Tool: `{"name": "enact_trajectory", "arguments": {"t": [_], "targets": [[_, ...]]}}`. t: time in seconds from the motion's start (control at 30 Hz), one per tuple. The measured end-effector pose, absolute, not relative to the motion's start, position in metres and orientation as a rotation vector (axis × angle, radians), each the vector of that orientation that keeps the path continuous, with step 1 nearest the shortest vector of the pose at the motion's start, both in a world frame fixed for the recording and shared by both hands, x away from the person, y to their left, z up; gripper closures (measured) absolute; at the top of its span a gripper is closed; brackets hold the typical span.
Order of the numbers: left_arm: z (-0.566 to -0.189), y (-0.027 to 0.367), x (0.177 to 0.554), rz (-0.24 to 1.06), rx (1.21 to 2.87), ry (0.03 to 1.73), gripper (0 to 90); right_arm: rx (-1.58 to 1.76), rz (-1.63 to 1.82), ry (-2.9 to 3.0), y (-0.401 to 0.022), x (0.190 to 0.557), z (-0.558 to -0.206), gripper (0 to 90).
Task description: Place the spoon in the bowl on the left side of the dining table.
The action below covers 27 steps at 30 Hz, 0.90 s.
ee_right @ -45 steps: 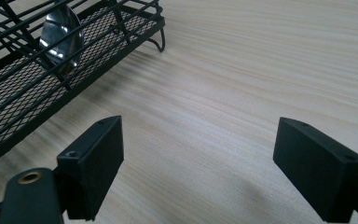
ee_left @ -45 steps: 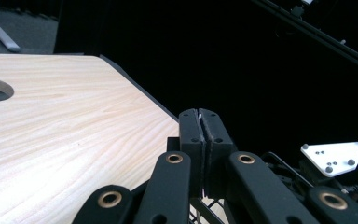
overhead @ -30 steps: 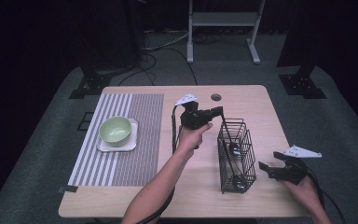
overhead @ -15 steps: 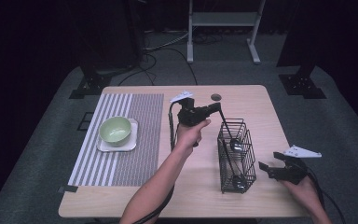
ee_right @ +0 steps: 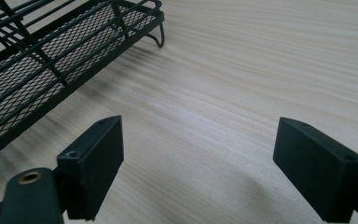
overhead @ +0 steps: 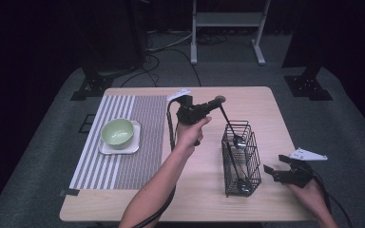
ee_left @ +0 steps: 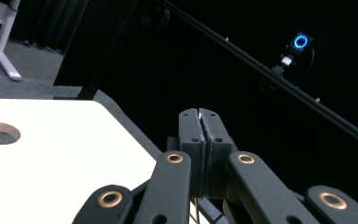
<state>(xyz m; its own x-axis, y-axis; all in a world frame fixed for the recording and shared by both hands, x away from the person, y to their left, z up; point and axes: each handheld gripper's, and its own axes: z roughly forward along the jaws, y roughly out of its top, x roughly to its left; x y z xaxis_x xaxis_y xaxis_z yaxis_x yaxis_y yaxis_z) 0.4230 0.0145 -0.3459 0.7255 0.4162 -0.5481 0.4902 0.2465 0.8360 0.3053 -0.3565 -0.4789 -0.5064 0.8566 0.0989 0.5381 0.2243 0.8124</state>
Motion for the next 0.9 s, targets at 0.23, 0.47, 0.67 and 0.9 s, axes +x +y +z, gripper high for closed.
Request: {"name": "enact_trajectory", "arguments": {"t": [0.23, 0.47, 0.67, 0.9], "targets": [[-0.339, 0.02, 0.422, -0.058, 1.34, 0.832, 89.2, 1.278, 1.162, 2.128, -0.357, 0.305, -0.479, 15.0], [-0.335, 0.028, 0.424, -0.086, 1.301, 0.844, 89.1, 1.279, 1.161, 2.126, -0.358, 0.304, -0.479, 14.9], [-0.332, 0.035, 0.424, -0.085, 1.286, 0.85, 89.1, 1.285, 1.159, 2.123, -0.358, 0.304, -0.479, 14.9], [-0.331, 0.043, 0.424, -0.073, 1.259, 0.877, 89.1, 1.288, 1.154, 2.125, -0.358, 0.305, -0.479, 14.9]]}}
